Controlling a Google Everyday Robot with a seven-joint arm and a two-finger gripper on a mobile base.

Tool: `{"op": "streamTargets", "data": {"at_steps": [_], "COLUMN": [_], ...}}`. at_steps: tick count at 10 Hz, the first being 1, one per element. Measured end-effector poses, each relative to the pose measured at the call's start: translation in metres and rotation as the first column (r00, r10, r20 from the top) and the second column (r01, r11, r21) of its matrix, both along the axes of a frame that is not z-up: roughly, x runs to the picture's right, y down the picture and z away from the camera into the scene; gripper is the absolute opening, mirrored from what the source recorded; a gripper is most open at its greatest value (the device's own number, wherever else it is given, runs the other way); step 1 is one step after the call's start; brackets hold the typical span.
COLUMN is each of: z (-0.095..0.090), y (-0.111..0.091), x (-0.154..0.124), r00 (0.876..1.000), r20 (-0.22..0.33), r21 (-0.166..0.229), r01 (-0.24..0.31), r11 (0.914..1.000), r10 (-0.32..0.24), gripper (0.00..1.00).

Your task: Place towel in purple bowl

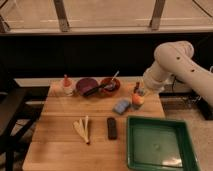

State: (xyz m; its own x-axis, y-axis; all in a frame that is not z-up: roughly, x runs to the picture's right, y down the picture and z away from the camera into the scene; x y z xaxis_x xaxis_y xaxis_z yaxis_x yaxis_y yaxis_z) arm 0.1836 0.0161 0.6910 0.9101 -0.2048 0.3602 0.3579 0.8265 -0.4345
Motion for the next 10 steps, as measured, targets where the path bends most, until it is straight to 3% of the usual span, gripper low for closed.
{"op": "streamTargets", "data": {"at_steps": [6,9,10], "z": [0.002,0.024,0.038], "y": [-0.002,-0.010,-0.013], "x": [0.000,-0.021,-0.042], "r00": [1.000,0.998,0.996], "r20": [-0.001,0.015,0.042], "r21": [0.001,0.046,0.059], "r01": [0.000,0.063,0.081], "r11": [1.0000,0.9969,0.9950], "r10": [0.000,-0.064,-0.084], "gripper": [0.00,0.00,0.00]}}
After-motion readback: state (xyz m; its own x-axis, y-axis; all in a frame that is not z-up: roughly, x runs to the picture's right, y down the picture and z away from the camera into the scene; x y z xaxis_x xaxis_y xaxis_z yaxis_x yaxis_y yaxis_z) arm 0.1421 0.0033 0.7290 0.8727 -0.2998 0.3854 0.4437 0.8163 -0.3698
